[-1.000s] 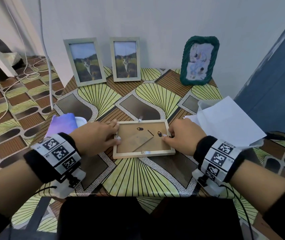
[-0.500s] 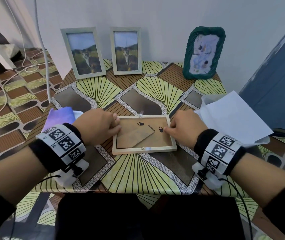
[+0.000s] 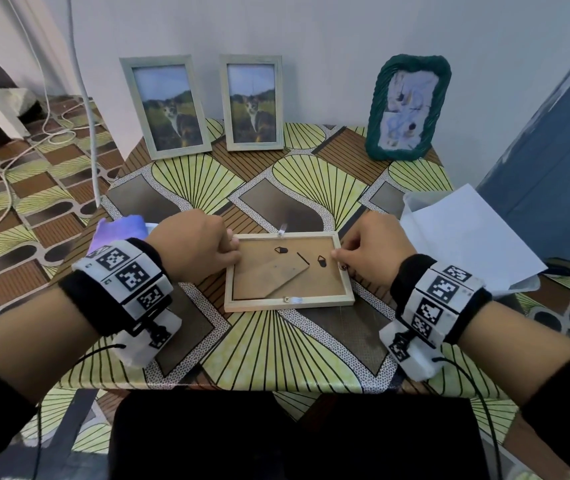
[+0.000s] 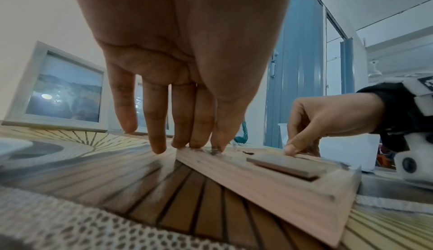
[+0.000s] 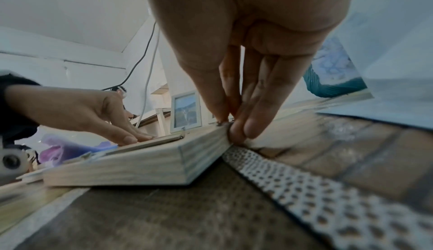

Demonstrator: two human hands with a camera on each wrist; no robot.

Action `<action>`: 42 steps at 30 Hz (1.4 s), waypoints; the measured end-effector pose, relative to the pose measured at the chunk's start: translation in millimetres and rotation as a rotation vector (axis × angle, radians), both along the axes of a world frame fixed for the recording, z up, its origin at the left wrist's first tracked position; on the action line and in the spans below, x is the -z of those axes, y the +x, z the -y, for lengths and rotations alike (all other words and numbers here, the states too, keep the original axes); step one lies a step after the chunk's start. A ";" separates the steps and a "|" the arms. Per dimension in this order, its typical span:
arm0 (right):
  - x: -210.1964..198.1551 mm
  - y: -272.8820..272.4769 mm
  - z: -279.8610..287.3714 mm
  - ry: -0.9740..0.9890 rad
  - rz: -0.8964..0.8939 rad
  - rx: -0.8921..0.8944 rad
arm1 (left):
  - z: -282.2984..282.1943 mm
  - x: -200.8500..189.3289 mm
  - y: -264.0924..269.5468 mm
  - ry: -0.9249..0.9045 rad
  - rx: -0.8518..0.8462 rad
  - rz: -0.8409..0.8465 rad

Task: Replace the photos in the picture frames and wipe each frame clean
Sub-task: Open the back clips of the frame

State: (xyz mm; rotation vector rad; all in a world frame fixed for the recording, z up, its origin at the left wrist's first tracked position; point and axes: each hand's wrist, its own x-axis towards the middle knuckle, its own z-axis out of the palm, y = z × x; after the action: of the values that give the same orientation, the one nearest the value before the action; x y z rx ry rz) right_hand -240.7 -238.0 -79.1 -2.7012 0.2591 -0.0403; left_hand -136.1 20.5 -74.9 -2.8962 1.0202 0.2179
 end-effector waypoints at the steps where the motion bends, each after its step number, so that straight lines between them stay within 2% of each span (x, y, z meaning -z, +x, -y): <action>1: 0.7 -1.9 0.6 0.001 0.005 -0.017 | 0.7 -1.1 -0.5 0.017 0.005 -0.003; 5: 0.8 -20.9 -1.3 -0.032 0.058 -0.077 | 3.1 -8.5 -2.6 -0.023 0.034 0.018; 8: -3.9 -45.2 -6.5 -0.055 0.111 -0.137 | 4.3 -14.9 -0.3 -0.058 0.129 0.029; 11: -7.7 -70.4 -15.1 -0.048 0.067 -0.213 | 7.8 -16.5 2.2 -0.127 0.309 -0.074; 13: -8.2 -82.8 -20.4 -0.073 0.019 -0.246 | 10.4 -16.0 1.6 -0.144 0.354 -0.132; 20: -8.4 -93.8 -29.3 -0.205 -0.100 -0.234 | 12.0 -6.0 2.4 0.018 0.375 -0.109; 24: -9.6 -92.1 -34.8 -0.212 -0.158 -0.198 | 7.8 1.3 1.4 -0.048 0.377 -0.117; 29: -7.3 -78.3 -33.3 -0.240 -0.186 -0.180 | -1.6 6.6 -5.4 -0.069 0.289 -0.113; 38: 0.3 -11.2 -3.2 0.085 -0.295 -0.204 | -14.8 6.2 -36.6 -0.280 0.340 -0.005; 42: 0.8 6.8 -0.1 0.123 -0.301 -0.206 | -17.3 1.6 -49.2 -0.328 0.348 -0.048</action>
State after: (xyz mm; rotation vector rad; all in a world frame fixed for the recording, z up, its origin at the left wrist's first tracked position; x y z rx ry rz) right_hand -233.9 -237.9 -79.9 -2.5891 0.0669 0.4310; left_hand -185.3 37.8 -76.5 -2.9237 1.6871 0.1092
